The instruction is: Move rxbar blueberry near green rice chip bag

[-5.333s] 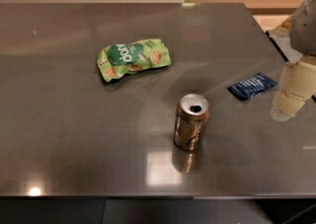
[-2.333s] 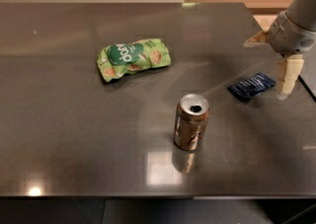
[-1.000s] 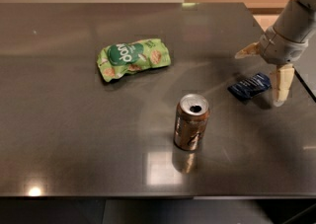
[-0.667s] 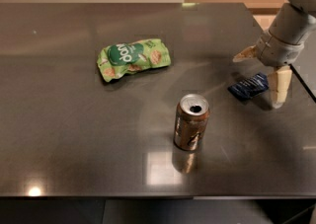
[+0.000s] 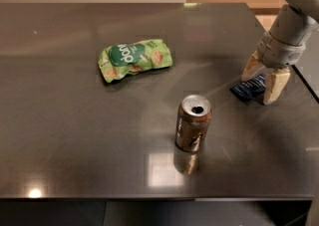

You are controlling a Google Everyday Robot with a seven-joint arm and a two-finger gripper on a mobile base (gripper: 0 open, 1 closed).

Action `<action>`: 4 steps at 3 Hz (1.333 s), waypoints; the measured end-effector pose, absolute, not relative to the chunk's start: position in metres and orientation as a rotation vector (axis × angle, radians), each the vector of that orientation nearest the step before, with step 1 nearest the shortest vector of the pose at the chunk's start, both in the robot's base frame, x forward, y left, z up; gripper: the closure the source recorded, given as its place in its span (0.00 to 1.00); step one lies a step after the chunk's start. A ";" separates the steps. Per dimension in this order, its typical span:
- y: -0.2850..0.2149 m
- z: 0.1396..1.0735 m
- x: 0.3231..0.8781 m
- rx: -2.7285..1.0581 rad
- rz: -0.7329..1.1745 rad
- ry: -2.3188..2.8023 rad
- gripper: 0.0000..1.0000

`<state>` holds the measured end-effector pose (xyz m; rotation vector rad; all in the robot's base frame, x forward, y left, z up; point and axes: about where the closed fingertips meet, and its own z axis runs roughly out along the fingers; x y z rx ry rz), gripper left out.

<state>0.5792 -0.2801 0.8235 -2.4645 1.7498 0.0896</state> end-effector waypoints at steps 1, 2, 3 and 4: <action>-0.282 0.826 0.580 -2.466 0.087 1.754 0.70; -0.280 0.835 0.581 -2.461 0.075 1.753 0.99; -0.276 0.855 0.587 -2.441 0.034 1.745 1.00; -0.252 0.880 0.599 -2.412 0.008 1.735 1.00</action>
Offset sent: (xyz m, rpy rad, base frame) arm -0.0089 -0.0158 0.0270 -0.0271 0.0302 -0.0098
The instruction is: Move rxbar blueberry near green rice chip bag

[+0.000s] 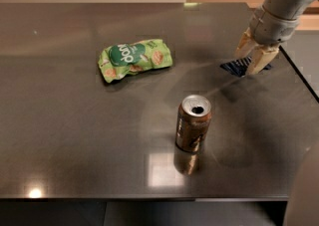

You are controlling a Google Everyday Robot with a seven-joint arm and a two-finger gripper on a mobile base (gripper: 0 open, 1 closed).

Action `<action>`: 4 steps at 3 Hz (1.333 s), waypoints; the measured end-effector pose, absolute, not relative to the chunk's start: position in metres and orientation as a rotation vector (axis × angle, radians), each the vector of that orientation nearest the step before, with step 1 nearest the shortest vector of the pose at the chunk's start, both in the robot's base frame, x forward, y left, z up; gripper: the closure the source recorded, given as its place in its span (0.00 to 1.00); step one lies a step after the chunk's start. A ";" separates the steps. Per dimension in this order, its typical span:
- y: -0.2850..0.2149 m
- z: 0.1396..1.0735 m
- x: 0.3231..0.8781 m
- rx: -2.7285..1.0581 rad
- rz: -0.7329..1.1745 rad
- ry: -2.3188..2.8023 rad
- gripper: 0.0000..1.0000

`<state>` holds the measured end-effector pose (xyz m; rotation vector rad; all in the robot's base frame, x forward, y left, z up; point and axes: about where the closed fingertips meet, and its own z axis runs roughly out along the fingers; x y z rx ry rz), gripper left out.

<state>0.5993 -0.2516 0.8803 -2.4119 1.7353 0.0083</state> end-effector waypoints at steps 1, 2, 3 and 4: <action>-0.216 0.892 0.619 -2.379 0.004 1.732 1.00; -0.183 0.893 0.640 -2.334 0.025 1.747 1.00; -0.149 0.890 0.657 -2.290 0.067 1.761 1.00; -0.120 0.887 0.667 -2.274 0.105 1.751 1.00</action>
Offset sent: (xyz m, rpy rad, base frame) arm 0.0466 0.1047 0.0182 0.0723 0.0560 -0.0657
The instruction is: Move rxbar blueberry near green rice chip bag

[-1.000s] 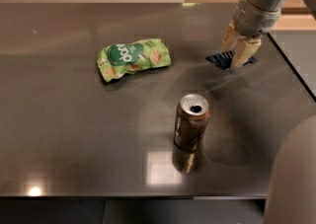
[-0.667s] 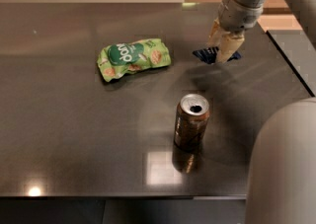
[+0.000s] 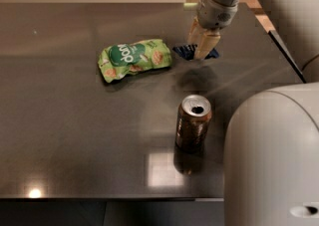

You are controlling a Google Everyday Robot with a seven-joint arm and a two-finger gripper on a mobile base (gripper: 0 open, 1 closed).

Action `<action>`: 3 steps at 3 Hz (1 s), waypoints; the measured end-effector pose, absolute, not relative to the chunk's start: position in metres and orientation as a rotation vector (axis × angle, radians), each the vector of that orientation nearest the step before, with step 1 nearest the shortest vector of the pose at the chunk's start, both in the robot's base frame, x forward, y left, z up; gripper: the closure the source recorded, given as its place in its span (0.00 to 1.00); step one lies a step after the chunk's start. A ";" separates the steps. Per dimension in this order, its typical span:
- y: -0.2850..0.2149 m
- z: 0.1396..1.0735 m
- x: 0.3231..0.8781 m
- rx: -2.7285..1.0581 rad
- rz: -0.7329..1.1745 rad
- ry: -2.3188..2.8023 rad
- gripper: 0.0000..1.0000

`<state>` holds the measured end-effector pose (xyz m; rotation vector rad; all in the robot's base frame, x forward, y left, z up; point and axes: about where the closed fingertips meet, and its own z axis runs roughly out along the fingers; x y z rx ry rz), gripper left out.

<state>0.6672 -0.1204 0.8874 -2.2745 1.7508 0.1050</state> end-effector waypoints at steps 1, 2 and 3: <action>-0.094 0.881 0.672 -2.275 0.140 1.743 0.81; -0.084 0.873 0.675 -2.270 0.161 1.758 0.59; -0.082 0.870 0.678 -2.253 0.171 1.779 0.35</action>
Offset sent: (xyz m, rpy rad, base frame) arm -0.0061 0.0424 -0.0195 0.0049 0.1020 -0.0020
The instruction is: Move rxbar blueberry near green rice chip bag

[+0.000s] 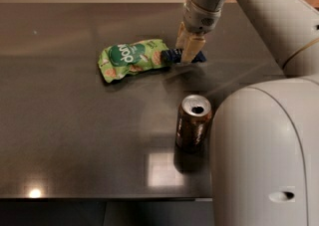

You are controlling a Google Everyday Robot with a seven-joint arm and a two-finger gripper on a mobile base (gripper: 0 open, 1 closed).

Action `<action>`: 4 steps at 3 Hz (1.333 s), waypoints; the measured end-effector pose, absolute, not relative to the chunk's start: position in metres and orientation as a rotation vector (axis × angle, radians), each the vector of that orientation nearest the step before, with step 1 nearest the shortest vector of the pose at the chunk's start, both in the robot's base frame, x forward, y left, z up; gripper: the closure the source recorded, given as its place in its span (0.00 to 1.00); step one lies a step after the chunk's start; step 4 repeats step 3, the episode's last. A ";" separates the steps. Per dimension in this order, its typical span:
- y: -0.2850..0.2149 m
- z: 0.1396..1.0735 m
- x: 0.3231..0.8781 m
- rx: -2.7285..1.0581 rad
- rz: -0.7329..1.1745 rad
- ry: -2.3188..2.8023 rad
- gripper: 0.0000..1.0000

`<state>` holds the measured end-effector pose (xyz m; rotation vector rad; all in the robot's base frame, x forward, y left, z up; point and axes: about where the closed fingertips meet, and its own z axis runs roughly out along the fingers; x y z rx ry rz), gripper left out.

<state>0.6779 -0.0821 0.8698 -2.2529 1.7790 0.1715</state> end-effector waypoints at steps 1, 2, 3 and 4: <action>-0.079 0.868 0.683 -2.241 0.160 1.771 0.13; -0.076 0.866 0.688 -2.232 0.152 1.765 0.00; -0.076 0.866 0.688 -2.232 0.152 1.765 0.00; -0.076 0.866 0.688 -2.232 0.152 1.765 0.00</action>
Offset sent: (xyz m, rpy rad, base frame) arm 0.0048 0.0027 -0.0017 0.0062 -0.0130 -0.0023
